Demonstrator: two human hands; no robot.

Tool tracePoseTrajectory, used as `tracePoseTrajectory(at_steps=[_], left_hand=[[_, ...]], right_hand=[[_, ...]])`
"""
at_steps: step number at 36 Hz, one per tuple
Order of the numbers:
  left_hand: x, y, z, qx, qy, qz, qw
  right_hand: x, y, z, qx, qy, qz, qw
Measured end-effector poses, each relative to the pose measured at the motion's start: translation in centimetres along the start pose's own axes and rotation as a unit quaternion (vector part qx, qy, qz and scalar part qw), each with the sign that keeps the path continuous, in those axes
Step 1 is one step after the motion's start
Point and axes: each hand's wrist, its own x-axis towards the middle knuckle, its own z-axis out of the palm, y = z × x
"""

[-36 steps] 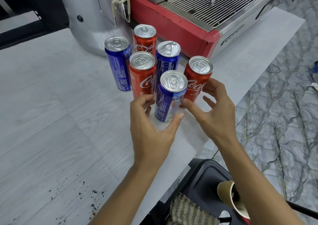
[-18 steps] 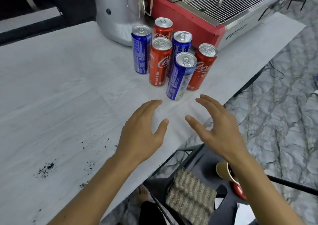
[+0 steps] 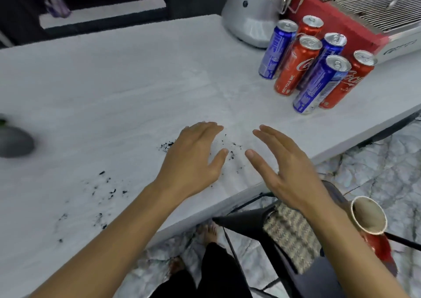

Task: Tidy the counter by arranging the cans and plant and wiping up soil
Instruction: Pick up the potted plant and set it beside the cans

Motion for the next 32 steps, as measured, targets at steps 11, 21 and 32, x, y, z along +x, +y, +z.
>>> tracePoseTrajectory(at_steps=[11,21,32], left_hand=[[-7.7,-8.1,-7.1,0.011,0.065,-0.109,0.992],[-12.0,-13.1,-11.9,0.01,0.162,-0.201,0.966],[-16.0,-18.6,-15.6,0.011,0.208,-0.267,0.941]], right_hand=[[1.8,-9.3,6.2,0.023,-0.066,-0.111,0.991],[5.4,-16.6,11.0,0.035,-0.129,-0.198,0.971],[8.2,-25.1,16.2,0.032,-0.16,-0.26,0.952]])
